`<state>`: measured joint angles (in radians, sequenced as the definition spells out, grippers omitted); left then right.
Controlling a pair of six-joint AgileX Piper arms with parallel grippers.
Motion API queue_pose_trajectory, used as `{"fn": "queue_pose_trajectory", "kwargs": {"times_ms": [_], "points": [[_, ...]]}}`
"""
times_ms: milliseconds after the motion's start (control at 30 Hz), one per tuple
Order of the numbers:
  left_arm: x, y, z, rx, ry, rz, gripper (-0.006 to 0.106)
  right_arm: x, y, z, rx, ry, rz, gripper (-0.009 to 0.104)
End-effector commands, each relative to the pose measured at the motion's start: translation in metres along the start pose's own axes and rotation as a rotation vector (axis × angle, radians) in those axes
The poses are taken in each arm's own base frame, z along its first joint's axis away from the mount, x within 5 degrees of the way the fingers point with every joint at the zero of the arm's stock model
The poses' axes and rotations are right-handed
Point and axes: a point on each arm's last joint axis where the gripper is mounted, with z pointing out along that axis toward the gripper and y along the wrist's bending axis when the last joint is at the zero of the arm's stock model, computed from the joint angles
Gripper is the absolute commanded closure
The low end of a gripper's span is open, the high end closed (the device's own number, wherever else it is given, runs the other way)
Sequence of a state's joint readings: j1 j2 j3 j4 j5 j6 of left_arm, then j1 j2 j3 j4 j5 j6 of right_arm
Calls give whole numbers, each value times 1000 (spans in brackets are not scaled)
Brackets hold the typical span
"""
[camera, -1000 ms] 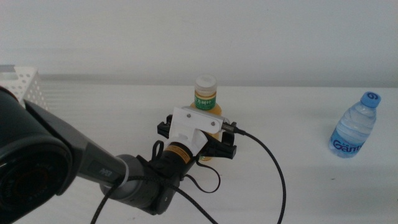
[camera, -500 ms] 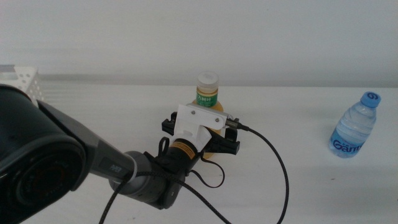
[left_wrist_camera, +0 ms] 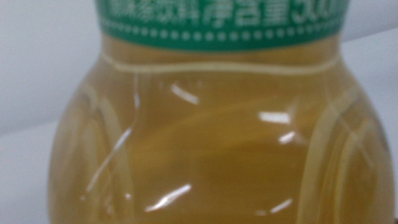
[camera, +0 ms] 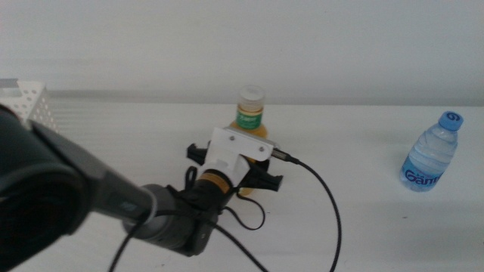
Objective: Use arms to grab the bottles and put them into the dustbin to the left of the table.
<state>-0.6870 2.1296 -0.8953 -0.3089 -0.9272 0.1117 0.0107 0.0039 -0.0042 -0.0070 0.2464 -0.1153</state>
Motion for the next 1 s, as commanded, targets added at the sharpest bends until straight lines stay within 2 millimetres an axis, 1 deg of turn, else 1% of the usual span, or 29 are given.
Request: {"fn": "queue_pose_trajectory", "kwargs": {"times_ms": [0,100,300,433,567,667,767,967], "points": [[-19,6,-16,-46,-47,-18,102,12,1,1,7,1,-13,9],[-36,14,-43,-69,-53,12,102,12,1,1,7,1,-13,9],[-64,29,-98,-112,28,18,102,12,1,1,7,1,-15,9],[-93,36,-131,-133,57,43,102,12,1,1,7,1,-15,9],[-120,43,-160,-144,25,32,102,12,1,1,7,1,-15,9],[-135,47,-176,-157,-21,47,102,12,1,1,7,1,-15,9],[-146,51,-188,-167,-63,68,102,12,1,1,7,1,-15,9],[-148,53,-193,-186,-62,85,102,12,1,1,7,1,-15,9]]}}
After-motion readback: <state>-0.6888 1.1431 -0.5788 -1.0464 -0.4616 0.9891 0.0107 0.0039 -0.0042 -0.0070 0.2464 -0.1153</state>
